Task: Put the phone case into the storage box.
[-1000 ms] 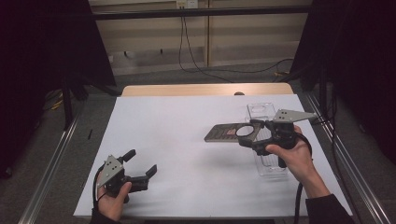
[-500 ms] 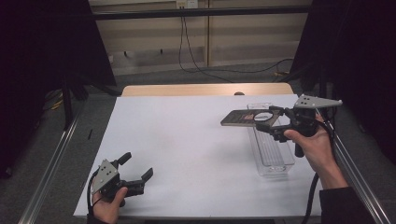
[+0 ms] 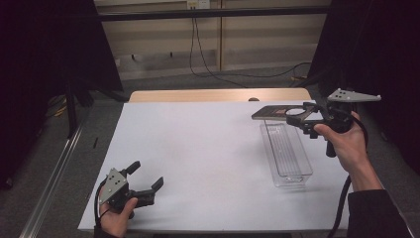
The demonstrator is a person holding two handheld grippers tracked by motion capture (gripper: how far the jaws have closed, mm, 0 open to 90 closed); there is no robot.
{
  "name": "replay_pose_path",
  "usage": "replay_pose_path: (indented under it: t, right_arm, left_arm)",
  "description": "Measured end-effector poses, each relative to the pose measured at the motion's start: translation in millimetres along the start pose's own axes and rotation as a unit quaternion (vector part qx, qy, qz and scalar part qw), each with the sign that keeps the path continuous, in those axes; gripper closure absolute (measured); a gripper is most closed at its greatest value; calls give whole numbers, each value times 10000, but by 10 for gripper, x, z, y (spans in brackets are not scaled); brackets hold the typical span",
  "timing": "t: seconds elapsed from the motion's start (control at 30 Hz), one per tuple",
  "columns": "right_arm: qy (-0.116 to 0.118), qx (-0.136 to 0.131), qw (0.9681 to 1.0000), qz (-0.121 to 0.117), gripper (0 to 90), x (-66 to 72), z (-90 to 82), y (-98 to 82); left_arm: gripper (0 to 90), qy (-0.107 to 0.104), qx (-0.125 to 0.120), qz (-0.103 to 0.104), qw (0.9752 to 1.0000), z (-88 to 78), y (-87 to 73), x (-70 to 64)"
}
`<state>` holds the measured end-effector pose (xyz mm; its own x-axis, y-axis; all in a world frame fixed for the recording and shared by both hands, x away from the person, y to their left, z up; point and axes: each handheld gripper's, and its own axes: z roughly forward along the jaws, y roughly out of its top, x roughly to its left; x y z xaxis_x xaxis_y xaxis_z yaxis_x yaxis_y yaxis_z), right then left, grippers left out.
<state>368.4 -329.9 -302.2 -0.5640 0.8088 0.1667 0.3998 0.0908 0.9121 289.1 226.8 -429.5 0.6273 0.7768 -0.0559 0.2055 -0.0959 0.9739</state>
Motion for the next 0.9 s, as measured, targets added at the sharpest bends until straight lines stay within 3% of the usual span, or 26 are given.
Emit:
replay_pose_path:
  t: [0.2,0.37,0.73,0.9]
  right_arm:
    - [-246,-2,9997,76,119,-102,-32,9]
    - [-457,165,9987,145,119,-157,-42,-18]
    - [-732,451,9957,339,120,-299,-68,-58]
    - [-783,537,9950,320,119,-327,-23,-71]
  left_arm:
    - [29,16,-24,-18,10000,-2,-1,17]
    - [29,-27,-21,39,10000,1,5,15]
    - [29,-79,-9,94,9999,14,8,3]
    - [29,-123,-11,90,9999,22,9,-5]
